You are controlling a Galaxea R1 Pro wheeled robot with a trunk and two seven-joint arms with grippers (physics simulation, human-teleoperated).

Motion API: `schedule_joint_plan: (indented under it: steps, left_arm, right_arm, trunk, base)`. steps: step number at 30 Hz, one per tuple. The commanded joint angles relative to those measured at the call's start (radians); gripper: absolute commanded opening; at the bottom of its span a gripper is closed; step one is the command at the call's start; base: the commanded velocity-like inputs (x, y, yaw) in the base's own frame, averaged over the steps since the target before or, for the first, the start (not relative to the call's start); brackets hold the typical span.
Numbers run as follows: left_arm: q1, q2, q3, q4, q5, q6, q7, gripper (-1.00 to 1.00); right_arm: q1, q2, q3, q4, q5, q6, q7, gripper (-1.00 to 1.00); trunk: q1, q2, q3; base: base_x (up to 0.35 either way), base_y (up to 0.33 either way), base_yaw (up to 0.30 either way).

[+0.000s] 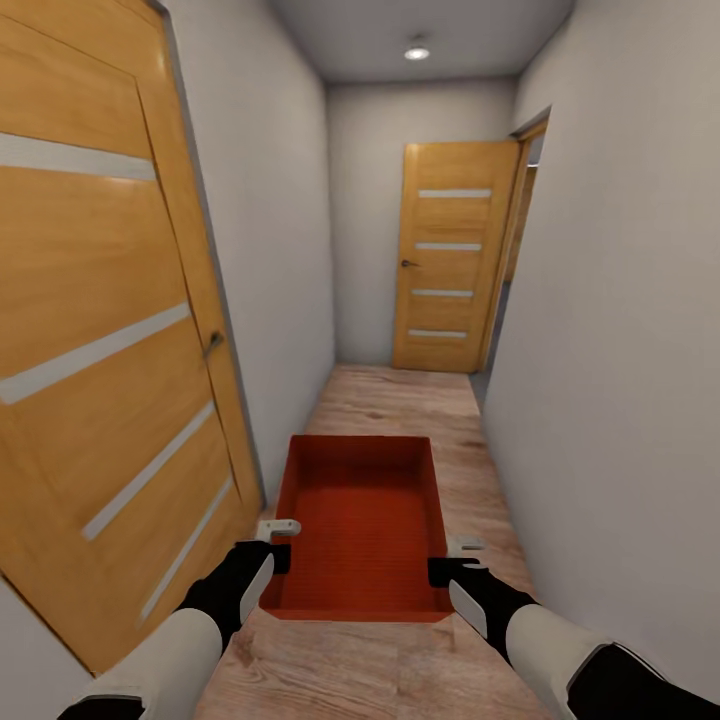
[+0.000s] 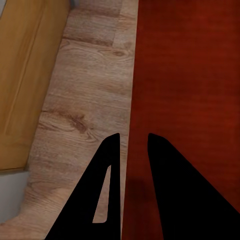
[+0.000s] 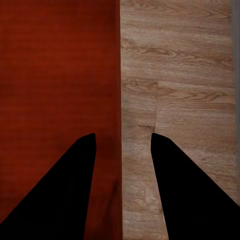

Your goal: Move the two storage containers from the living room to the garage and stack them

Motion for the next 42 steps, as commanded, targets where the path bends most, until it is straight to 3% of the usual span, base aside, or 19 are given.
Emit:
schedule_joint_plan:
  steps: [1, 18, 32, 42]
  left_arm:
    - [0.0, 0.007, -0.004, 0.001, -0.005, 0.007, 0.008, -1.0]
    - [0.0, 0.007, -0.003, 0.001, -0.005, 0.007, 0.008, -1.0]
    - [0.0, 0.007, -0.002, 0.001, -0.005, 0.007, 0.008, -1.0]
    - [0.0, 0.007, -0.001, 0.001, -0.005, 0.007, 0.007, -1.0]
  right_arm:
    - [-0.001, -0.001, 0.026, -0.006, 0.002, -0.014, -0.004, -1.0]
    - [-0.001, 0.0, 0.024, -0.006, 0.002, -0.014, -0.004, -1.0]
    - [-0.001, 0.001, 0.024, -0.006, 0.002, -0.014, -0.004, -1.0]
    - [-0.001, 0.001, 0.024, -0.006, 0.002, -0.013, -0.004, -1.0]
  trunk:
    - [0.001, -0.002, -0.002]
    - [0.001, -0.002, -0.002]
    - [0.001, -0.002, -0.002]
    - [0.001, -0.002, -0.002]
  base:
    - [0.323, 0.0, 0.0]
    - [0.323, 0.0, -0.003]
    - [0.323, 0.0, -0.24]
    - [0.323, 0.0, -0.019]
